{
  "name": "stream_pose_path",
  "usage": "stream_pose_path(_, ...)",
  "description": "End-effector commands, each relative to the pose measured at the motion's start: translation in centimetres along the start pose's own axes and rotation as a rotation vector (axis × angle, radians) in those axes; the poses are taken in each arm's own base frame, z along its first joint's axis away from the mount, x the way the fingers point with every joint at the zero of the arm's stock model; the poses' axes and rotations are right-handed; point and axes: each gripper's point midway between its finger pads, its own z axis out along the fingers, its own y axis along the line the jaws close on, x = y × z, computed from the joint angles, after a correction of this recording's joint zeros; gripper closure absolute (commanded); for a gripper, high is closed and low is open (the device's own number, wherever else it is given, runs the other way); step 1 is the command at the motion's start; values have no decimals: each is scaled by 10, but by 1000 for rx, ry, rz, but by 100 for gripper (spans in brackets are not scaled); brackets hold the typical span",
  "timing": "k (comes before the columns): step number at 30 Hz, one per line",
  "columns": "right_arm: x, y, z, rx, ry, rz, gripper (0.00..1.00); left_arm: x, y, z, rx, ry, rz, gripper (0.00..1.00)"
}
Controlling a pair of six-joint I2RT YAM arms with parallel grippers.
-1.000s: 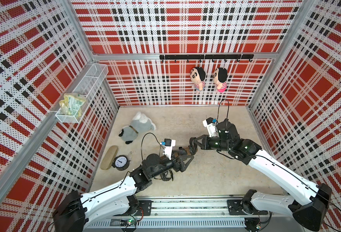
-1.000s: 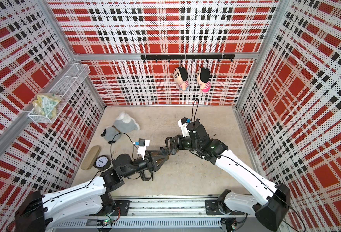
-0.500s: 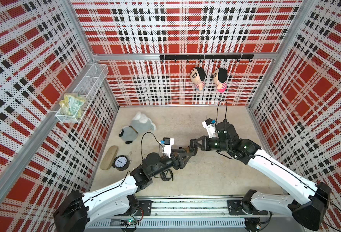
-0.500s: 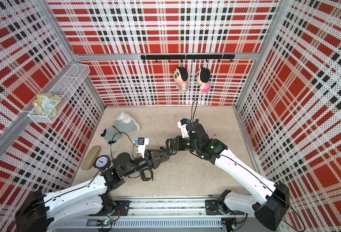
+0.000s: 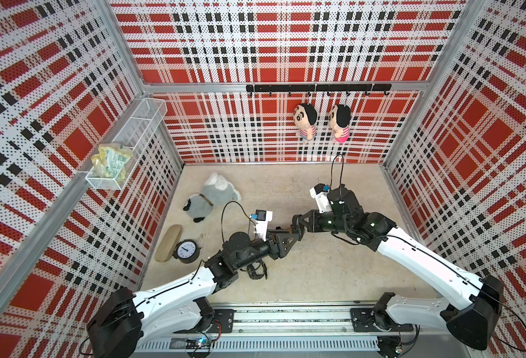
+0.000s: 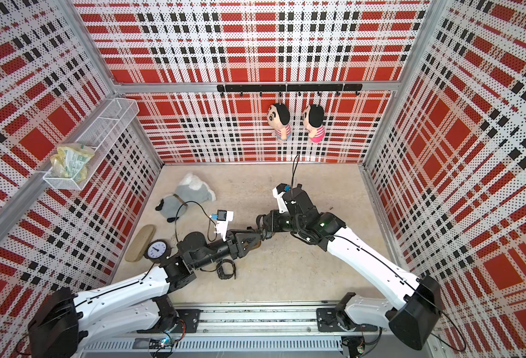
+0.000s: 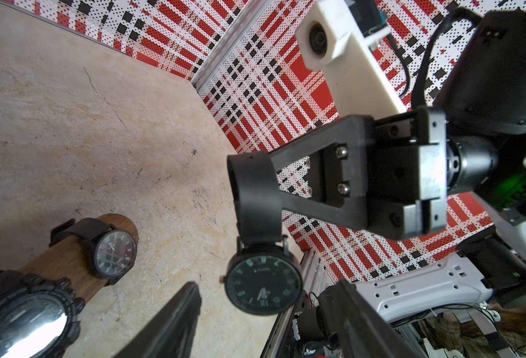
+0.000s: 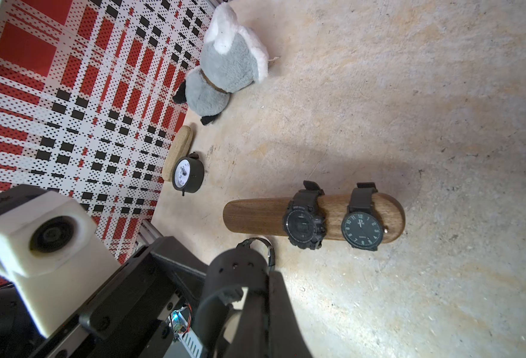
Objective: Place watch on stand
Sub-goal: Pick up the watch at the center of the board.
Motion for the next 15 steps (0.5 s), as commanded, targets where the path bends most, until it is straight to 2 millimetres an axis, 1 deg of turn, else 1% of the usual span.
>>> stream_pose_path(1,-6,6,-2,0,-20,-21,100,-9,-11,4,39,-7,5,29)
stream_pose_path(5,-7,9,-3,-6,-22,-24,100,-5,-8,8,28,3,-3,30)
stream_pose_path(10,-7,10,-4,-6,-20,-27,100,-6,-6,8,20,-1,-8,35)
stream_pose_path(15,-7,12,-3,-14,-17,-30,100,-6,-6,9,21,1,-9,36)
